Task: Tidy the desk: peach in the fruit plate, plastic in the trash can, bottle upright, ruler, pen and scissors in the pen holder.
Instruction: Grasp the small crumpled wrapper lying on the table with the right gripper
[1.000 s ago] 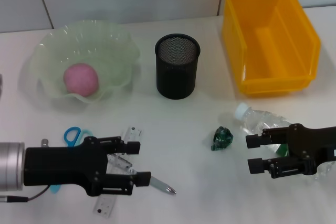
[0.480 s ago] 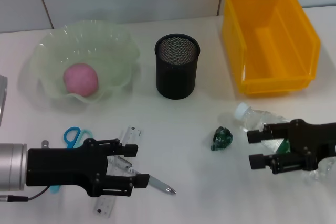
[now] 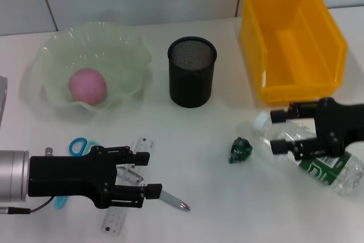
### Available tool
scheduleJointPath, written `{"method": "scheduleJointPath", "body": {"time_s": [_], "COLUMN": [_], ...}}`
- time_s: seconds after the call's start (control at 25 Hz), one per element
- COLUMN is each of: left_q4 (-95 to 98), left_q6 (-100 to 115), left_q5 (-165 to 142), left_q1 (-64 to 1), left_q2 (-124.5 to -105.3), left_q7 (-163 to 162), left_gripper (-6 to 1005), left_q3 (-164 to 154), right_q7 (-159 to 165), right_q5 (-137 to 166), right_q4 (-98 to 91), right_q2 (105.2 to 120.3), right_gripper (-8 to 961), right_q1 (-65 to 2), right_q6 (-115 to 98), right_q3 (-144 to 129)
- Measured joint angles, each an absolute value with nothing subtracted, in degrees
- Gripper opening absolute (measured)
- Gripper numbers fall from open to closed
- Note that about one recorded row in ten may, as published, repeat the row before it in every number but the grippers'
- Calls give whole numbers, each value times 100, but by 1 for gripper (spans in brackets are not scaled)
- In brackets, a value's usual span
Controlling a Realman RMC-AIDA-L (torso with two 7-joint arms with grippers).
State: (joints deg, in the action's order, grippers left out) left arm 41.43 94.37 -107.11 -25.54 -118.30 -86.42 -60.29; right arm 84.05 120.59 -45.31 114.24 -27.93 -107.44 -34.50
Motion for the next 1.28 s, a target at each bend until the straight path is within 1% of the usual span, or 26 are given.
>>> {"method": "scheduleJointPath", "body": {"time_s": [0.16, 0.44, 0.6, 0.96, 1.04, 1.2, 1.28], "left_q4": [4166, 4166, 4166, 4166, 4166, 4166, 4166], "left_q6": [9438, 9440, 9425, 9410, 9404, 9403, 9404], "left_q5": [-10710, -10712, -10707, -10651, -10601, -10575, -10574], "left_q1": [-2584, -2634, -2647, -2663, -2674, -2666, -2653], "left_q2": [-11830, -11830, -11830, -11830, -11830, -11830, -11830], "left_q7": [-8738, -8817, -8839, -8842, -8842, -8842, -8842], "left_gripper": [808, 808, 808, 809, 809, 808, 809], "left_q3": [-6029, -6029, -6003, -5968, -5967, -5967, -5968], "right_q7": [8715, 9948, 10570, 11171, 11175, 11149, 11149], "right_q5": [12073, 12621, 13140, 14245, 14556, 15229, 15276], "right_q4": [-4939, -5362, -5572, -5980, -5975, -5947, -5880], "right_q2": [11443, 11260, 11258, 11500, 11601, 11873, 11909], "right_gripper": [758, 758, 758, 758, 758, 759, 759], "right_q1": [-3132, -4178, -4754, -5478, -5612, -5718, -5702], "right_q6": [-10722, -10710, -10613, -10394, -10353, -10118, -9965], "right_q3": [-3527, -4221, -4805, -6172, -6365, -6652, -6855]}}
